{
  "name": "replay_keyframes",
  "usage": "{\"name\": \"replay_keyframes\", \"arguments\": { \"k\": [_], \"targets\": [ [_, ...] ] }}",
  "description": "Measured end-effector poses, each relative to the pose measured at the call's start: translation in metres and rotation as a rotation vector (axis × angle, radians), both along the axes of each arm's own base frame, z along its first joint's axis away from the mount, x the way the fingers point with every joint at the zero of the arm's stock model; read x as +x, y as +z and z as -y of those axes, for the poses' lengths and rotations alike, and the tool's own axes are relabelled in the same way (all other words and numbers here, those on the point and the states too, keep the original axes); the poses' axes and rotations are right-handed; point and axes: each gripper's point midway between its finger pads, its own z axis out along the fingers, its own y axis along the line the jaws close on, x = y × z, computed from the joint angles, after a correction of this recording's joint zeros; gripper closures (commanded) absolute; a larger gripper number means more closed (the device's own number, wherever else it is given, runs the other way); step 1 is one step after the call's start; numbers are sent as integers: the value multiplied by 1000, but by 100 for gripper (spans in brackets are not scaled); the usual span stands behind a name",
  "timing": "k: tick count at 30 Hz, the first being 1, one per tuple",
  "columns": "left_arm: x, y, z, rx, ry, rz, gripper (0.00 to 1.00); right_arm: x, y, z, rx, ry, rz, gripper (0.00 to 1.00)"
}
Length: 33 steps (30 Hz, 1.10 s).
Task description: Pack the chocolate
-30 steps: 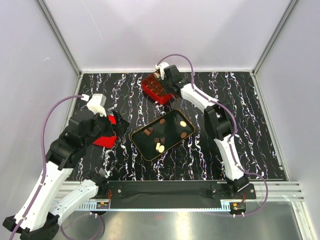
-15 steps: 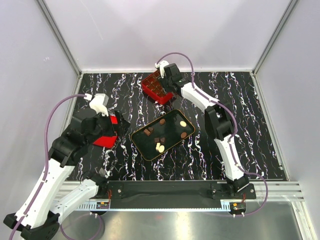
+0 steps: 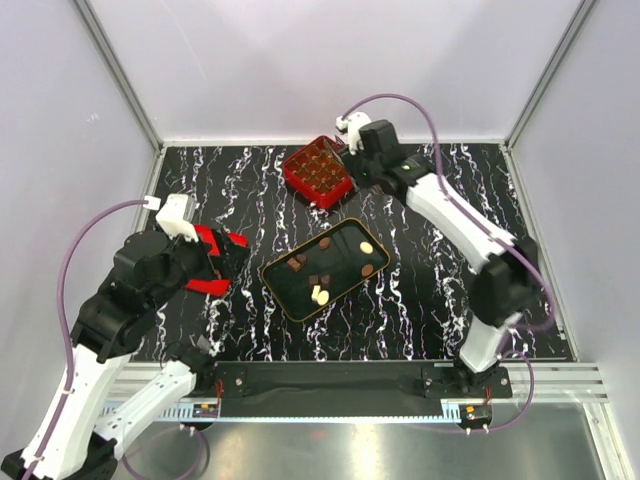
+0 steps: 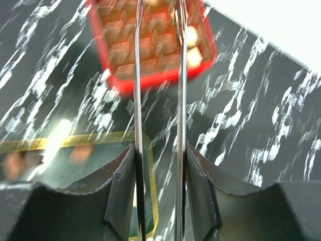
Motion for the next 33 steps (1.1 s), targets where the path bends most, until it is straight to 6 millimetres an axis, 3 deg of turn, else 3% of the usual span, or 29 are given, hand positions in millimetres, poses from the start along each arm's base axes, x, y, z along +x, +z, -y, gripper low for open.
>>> {"name": "replay_keyframes", "arguments": {
  "k": [2, 5, 10, 13, 18, 26, 33],
  "targets": [
    [-1, 1, -1, -4, 0, 6, 1, -35, 6, 4, 10, 12, -22, 52],
    [-2, 0, -1, -5, 0, 8, 1, -97, -5, -3, 4, 76, -107, 50],
    [-2, -7, -1, 4, 0, -8, 1, -200, -46, -29, -28, 247, -288, 49],
    [-2, -9, -1, 5, 2, -14, 1, -238, -72, -30, -62, 287, -377, 48],
    [-3, -9, -1, 0, 4, -16, 1, -260, -105, -12, -106, 250, -464, 47],
    [-3, -9, -1, -10, 9, -21, 1, -266, -113, -23, -111, 272, -460, 46],
    [-3, -9, -1, -11, 10, -22, 1, -265, -132, -24, -169, 269, -481, 46]
  ]
}}
